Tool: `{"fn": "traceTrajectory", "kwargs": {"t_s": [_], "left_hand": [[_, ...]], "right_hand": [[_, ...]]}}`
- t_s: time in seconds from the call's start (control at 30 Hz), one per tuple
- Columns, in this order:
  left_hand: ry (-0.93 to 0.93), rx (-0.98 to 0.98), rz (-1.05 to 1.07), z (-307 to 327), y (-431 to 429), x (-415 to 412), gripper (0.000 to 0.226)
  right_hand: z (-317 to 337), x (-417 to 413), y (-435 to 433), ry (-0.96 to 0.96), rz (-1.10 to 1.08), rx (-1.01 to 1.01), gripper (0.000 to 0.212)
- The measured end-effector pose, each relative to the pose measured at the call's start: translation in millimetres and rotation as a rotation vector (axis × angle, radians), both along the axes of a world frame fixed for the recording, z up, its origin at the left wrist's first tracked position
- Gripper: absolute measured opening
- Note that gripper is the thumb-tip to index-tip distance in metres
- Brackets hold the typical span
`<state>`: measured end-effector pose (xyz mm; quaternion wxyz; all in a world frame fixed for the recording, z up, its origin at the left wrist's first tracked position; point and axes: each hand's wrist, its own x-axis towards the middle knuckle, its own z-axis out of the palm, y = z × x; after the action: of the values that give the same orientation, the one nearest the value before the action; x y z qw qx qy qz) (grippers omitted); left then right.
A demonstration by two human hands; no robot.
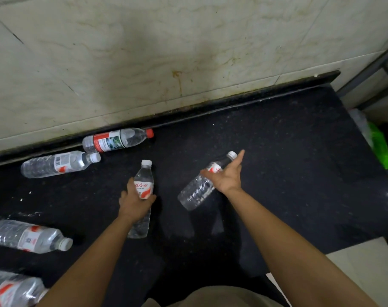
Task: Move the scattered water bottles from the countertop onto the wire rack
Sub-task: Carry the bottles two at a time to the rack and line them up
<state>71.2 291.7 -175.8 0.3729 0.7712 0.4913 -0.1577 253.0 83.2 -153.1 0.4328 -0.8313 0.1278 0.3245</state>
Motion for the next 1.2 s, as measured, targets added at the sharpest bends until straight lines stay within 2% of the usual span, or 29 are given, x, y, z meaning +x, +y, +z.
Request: {"fn": "traceTrajectory", "kwargs": {"t_s": [0.13,0.23,0.37,0.47,0.67,0.77,0.87,1.2], "left_hand": [[-0.102,0.011,0.067,-8,-2,-11,0.084],[-0.148,0.005,0.125,-9,-7,-18,0.069],[-0.251,0.044,0.105,-7,-24,-31,0.054],[-0.337,0.050,0.016,12,-39,-24,0.046],[-0.547,0.029,-0.124,57,-58,33,0.053],[-0.684,-0.015,-0.153,93,-79,68,0.043],[-0.783,-0.077,-0.174,125,-108,97,0.046],[-1.069,-0.163,-0.349,233,-283,144,0.046]], "right_hand": [[-5,-18,-5,0.046,0.098,-0.091,0.137],[-8,-39,-10,0.134,0.103,-0.201,0.101],[-10,-54,-24,0.101,0.058,-0.136,0.061],[0,-58,-37,0.032,0.028,-0.106,0.046],[34,-54,-70,-0.289,-0.034,-0.049,0.037],[59,-45,-94,-0.416,-0.092,-0.012,0.045],[89,-35,-127,-0.523,-0.176,0.032,0.054],[184,-10,-292,-0.849,-0.335,0.164,0.066]]}}
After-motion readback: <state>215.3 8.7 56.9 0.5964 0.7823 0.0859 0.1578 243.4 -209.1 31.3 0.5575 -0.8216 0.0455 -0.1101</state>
